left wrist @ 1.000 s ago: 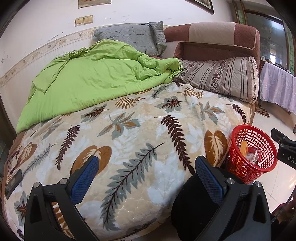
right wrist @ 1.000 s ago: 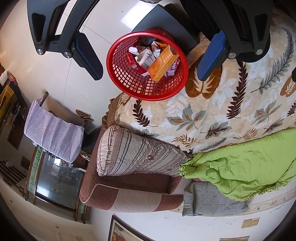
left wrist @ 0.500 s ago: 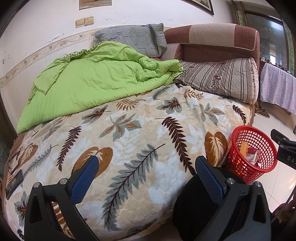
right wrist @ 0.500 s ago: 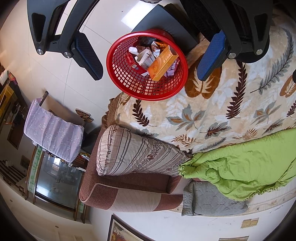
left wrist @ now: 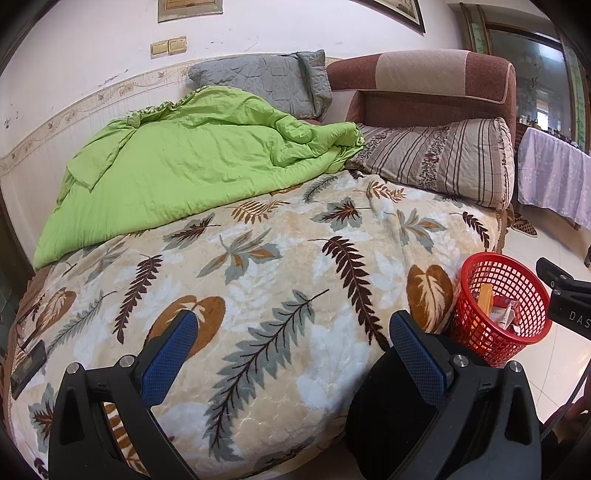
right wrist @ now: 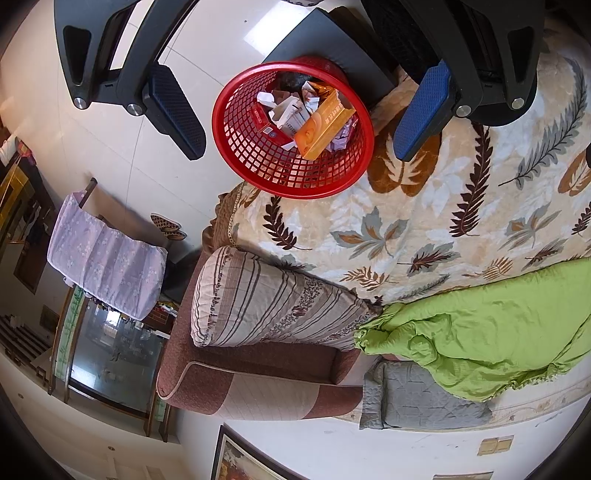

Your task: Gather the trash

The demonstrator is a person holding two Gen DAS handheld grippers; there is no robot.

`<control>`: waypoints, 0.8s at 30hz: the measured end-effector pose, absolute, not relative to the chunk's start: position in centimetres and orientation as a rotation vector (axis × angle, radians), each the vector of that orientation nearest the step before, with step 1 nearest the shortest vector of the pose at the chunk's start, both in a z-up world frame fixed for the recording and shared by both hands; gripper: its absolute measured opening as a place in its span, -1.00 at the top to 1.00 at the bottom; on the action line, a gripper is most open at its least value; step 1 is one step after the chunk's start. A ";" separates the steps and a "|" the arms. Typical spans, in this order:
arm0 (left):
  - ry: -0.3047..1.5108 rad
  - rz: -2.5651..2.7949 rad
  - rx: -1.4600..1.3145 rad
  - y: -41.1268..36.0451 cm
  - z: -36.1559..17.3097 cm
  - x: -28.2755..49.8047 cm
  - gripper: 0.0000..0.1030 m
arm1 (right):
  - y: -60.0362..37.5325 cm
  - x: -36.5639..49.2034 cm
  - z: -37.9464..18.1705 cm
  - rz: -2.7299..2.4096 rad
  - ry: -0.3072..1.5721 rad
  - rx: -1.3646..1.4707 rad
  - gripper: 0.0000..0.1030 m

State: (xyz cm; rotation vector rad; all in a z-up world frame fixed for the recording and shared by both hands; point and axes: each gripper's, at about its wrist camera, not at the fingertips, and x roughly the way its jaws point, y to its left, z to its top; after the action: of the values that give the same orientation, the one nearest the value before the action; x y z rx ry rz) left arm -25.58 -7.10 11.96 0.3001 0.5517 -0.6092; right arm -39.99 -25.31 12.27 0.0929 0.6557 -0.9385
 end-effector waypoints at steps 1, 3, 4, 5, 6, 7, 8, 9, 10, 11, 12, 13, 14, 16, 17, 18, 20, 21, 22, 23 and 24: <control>0.551 -0.608 0.299 -7.1 11.9 -25.7 -1.00 | -25.3 -40.0 12.3 -0.939 0.656 0.093 -0.99; 0.552 -0.609 0.299 -7.1 11.9 -25.7 -1.00 | -25.2 -39.9 12.3 -0.938 0.655 0.093 -0.99; 0.552 -0.610 0.299 -7.1 11.9 -25.7 -1.00 | -25.2 -39.9 12.3 -0.938 0.655 0.092 -0.99; 0.551 -0.609 0.298 -7.1 11.9 -25.6 -1.00 | -25.2 -39.9 12.3 -0.938 0.655 0.093 -0.99; 0.551 -0.609 0.298 -7.1 11.9 -25.7 -1.00 | -25.3 -39.9 12.2 -0.938 0.656 0.093 -0.99; 0.551 -0.610 0.298 -7.0 11.9 -25.7 -1.00 | -25.2 -39.9 12.3 -0.937 0.656 0.093 -0.99; 0.552 -0.610 0.299 -7.1 11.9 -25.6 -1.00 | -25.2 -39.9 12.3 -0.938 0.655 0.092 -0.99; 0.552 -0.609 0.299 -7.0 11.8 -25.7 -1.00 | -25.2 -39.9 12.3 -0.939 0.655 0.092 -0.99; 0.551 -0.609 0.299 -7.0 11.8 -25.7 -1.00 | -25.1 -39.8 12.3 -0.939 0.655 0.092 -0.99; 0.550 -0.609 0.300 -7.0 11.8 -25.7 -1.00 | -25.1 -39.8 12.3 -0.939 0.655 0.091 -0.99; 0.550 -0.609 0.299 -7.0 11.8 -25.7 -1.00 | -25.1 -39.8 12.3 -0.938 0.655 0.092 -0.99; 0.550 -0.609 0.298 -7.1 11.8 -25.7 -1.00 | -25.1 -39.8 12.3 -0.939 0.655 0.091 -0.99; 0.552 -0.610 0.297 -7.1 11.8 -25.7 -1.00 | -25.1 -39.8 12.3 -0.939 0.655 0.091 -0.99; 0.551 -0.607 0.297 -7.1 11.8 -25.7 -1.00 | -25.1 -39.7 12.2 -0.938 0.656 0.090 -0.99; 0.551 -0.606 0.297 -7.1 11.8 -25.7 -1.00 | -25.2 -39.7 12.2 -0.938 0.657 0.090 -0.99; 0.554 -0.607 0.296 -7.0 11.7 -25.6 -1.00 | -25.1 -39.7 12.2 -0.937 0.655 0.088 -0.99; 0.558 -0.609 0.295 -7.1 12.0 -25.6 -1.00 | -25.0 -39.4 12.3 -0.937 0.653 0.083 -0.99; 0.558 -0.609 0.296 -7.2 12.0 -25.5 -1.00 | -25.0 -39.3 12.3 -0.936 0.652 0.081 -0.99; 0.558 -0.608 0.296 -7.2 12.0 -25.5 -1.00 | -25.0 -39.1 12.3 -0.933 0.653 0.078 -0.99; 0.559 -0.607 0.295 -7.2 12.0 -25.5 -1.00 | -25.0 -39.0 12.2 -0.931 0.653 0.075 -0.99; 0.561 -0.607 0.294 -7.2 12.0 -25.4 -1.00 | -25.0 -39.0 12.2 -0.929 0.654 0.072 -0.99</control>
State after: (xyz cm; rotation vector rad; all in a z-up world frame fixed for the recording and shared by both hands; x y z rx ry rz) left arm -25.40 -7.22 12.04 0.2939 0.5611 -0.6074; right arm -38.95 -24.95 12.21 0.0718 0.6536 -0.9289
